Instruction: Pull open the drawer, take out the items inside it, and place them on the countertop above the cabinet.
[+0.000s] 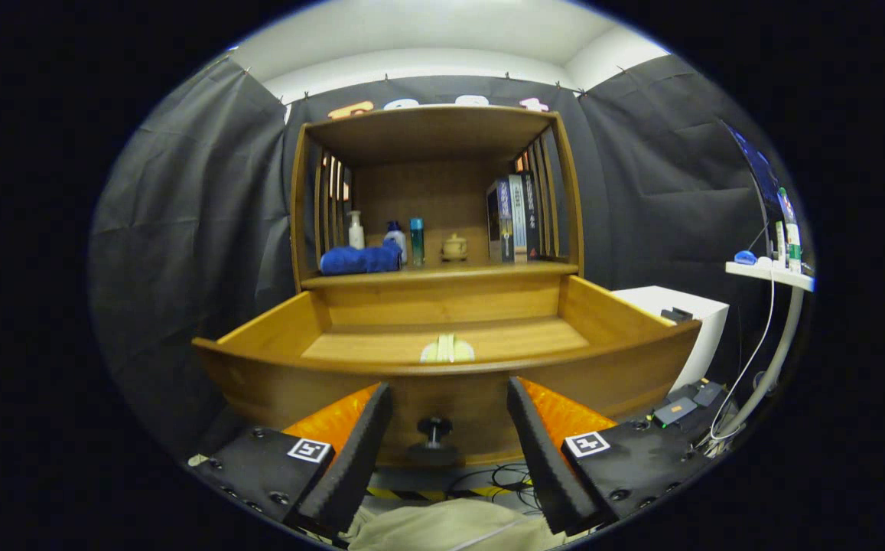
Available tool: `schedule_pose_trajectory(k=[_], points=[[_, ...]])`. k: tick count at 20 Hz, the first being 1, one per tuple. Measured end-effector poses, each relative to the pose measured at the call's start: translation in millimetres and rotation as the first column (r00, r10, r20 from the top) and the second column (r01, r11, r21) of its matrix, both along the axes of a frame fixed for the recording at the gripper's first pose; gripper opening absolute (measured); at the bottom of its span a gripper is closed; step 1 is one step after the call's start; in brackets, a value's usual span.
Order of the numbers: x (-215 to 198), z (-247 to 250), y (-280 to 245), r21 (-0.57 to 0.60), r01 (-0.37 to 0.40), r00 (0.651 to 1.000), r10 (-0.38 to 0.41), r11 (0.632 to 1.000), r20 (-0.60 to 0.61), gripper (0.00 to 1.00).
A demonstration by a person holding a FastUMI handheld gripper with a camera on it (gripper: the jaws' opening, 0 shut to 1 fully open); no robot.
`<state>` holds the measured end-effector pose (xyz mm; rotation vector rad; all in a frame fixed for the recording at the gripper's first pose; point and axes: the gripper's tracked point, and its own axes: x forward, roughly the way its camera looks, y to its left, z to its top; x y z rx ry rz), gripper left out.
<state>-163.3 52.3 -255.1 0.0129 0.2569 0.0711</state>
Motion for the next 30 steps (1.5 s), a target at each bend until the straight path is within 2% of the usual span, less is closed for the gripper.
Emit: schedule_pose_trajectory(k=[3, 10, 13, 16, 18, 23, 30], points=[[13, 33, 1, -0.008, 0.000, 0.999, 0.000, 1.000, 0.032, 0.96], [82, 87, 4, 0.018, 0.011, 0.999, -0.012, 1.000, 0.030, 0.97], [112, 90, 11, 0.010, -0.005, 1.000, 0.005, 1.000, -0.024, 0.96], [138, 73, 10, 0.004, -0.004, 0.991, 0.005, 1.000, -0.136, 0.96], [152, 70, 15, 0.023, -0.027, 0.980, 0.031, 0.999, -0.197, 0.97], [180, 41, 19, 0.007, -0.062, 0.933, 0.061, 0.998, -0.354, 0.97], [190, -14, 16, -0.023, -0.080, 0.812, 0.052, 0.997, -0.582, 0.97]])
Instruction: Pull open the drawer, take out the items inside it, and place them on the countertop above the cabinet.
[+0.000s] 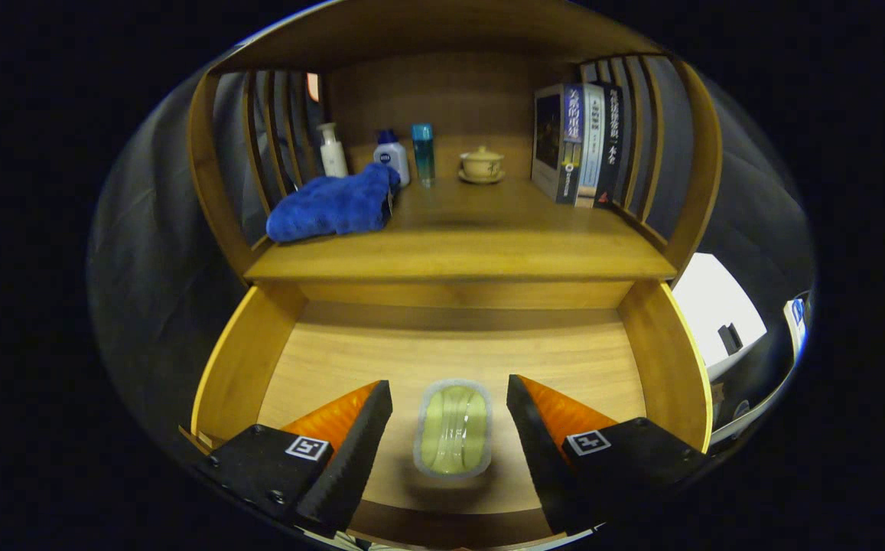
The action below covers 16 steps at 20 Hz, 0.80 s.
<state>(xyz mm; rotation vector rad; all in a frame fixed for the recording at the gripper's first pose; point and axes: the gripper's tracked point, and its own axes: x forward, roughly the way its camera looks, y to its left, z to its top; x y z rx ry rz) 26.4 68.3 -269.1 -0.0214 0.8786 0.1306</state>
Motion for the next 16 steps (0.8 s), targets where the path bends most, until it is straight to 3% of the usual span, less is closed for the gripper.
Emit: schedule_pose_trajectory(k=[4, 13, 16], points=[[1, -28, 1, 0.004, 0.014, 0.990, -0.014, 1.000, -0.139, 0.97], [-10, -80, 4, 0.005, 0.038, 0.929, -0.033, 0.999, -0.369, 0.53], [-13, -73, 7, 0.021, 0.063, 0.924, -0.050, 0.998, -0.378, 0.27]])
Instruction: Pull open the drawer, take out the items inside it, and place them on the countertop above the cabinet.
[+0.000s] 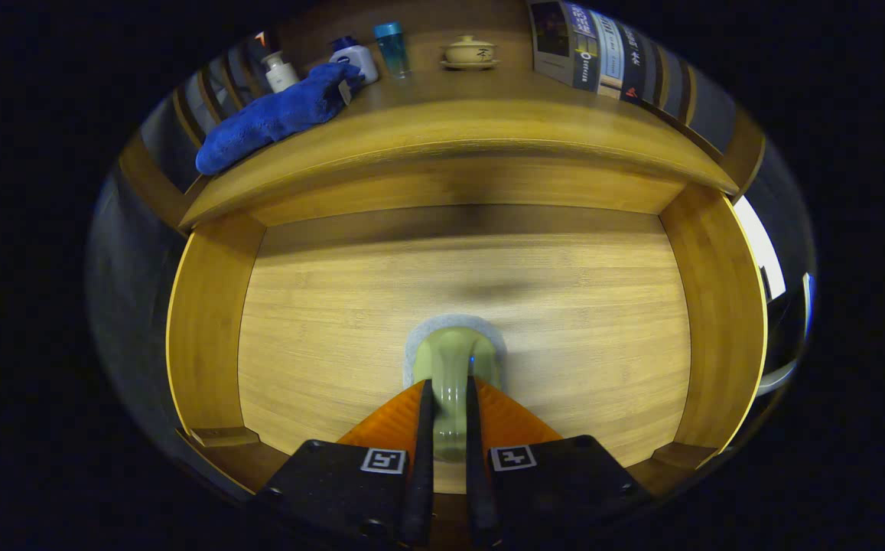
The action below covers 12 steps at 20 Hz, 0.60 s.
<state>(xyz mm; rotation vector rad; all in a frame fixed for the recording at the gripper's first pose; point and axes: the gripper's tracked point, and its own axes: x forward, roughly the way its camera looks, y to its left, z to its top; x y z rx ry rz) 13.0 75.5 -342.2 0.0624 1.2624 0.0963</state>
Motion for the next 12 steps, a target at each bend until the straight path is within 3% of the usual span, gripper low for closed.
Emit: schedule_pose_trajectory(k=[12], points=[[27, 113, -14, 0.013, -0.015, 0.988, 0.013, 1.000, 0.151, 0.27]])
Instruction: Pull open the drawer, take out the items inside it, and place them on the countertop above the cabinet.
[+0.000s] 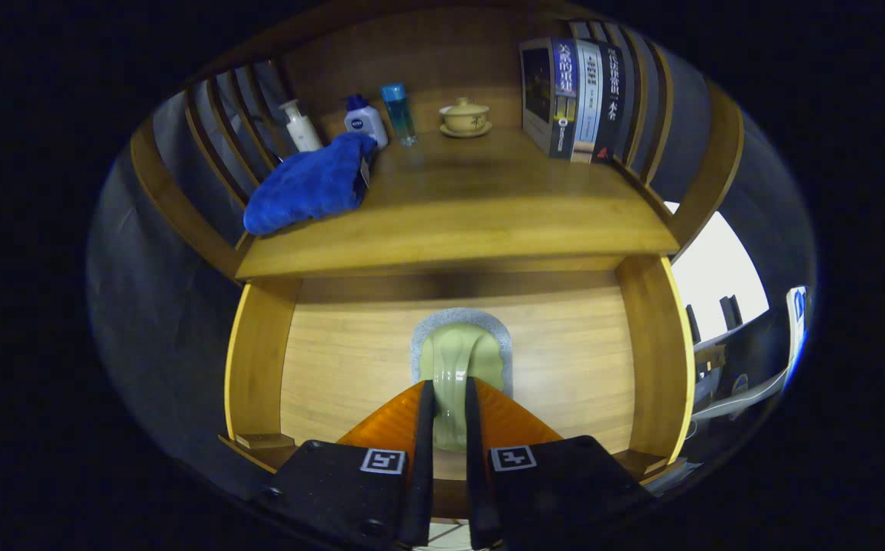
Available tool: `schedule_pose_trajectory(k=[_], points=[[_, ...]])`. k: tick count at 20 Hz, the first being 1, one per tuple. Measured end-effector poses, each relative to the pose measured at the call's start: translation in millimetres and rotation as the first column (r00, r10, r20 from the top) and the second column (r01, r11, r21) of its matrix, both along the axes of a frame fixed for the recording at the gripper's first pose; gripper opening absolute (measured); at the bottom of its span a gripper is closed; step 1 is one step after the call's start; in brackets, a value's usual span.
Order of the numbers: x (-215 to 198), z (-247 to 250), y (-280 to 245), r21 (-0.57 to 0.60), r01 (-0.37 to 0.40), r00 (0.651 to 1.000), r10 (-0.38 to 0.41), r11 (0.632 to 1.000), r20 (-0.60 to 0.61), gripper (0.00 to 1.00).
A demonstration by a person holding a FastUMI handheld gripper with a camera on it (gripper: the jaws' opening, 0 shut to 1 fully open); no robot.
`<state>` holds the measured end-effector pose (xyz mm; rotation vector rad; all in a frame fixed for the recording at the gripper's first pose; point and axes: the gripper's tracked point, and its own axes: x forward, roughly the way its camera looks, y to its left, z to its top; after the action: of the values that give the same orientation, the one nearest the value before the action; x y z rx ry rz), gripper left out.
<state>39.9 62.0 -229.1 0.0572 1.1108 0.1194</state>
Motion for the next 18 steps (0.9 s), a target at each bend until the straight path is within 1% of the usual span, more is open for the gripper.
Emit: schedule_pose_trajectory(k=[3, 4, 6, 7, 9, 10, 13, 18], points=[[24, 33, -5, -0.007, 0.003, 0.998, -0.003, 1.000, 0.058, 0.27], [33, 42, -6, -0.010, 0.007, 0.998, -0.006, 1.000, 0.070, 0.24], [48, 49, -4, -0.020, 0.004, 0.996, -0.002, 1.000, 0.093, 0.21], [48, 48, -5, -0.034, -0.008, 0.996, 0.011, 0.999, 0.089, 0.21], [37, 36, -7, -0.042, -0.033, 0.997, 0.035, 0.999, 0.062, 0.21], [33, 26, -12, -0.046, -0.028, 0.999, 0.030, 0.999, 0.040, 0.21], [18, -8, -36, -0.052, 0.041, 0.998, -0.043, 0.998, -0.034, 0.20], [-11, -55, -86, -0.129, 0.106, 0.985, -0.123, 0.986, -0.125, 0.20]])
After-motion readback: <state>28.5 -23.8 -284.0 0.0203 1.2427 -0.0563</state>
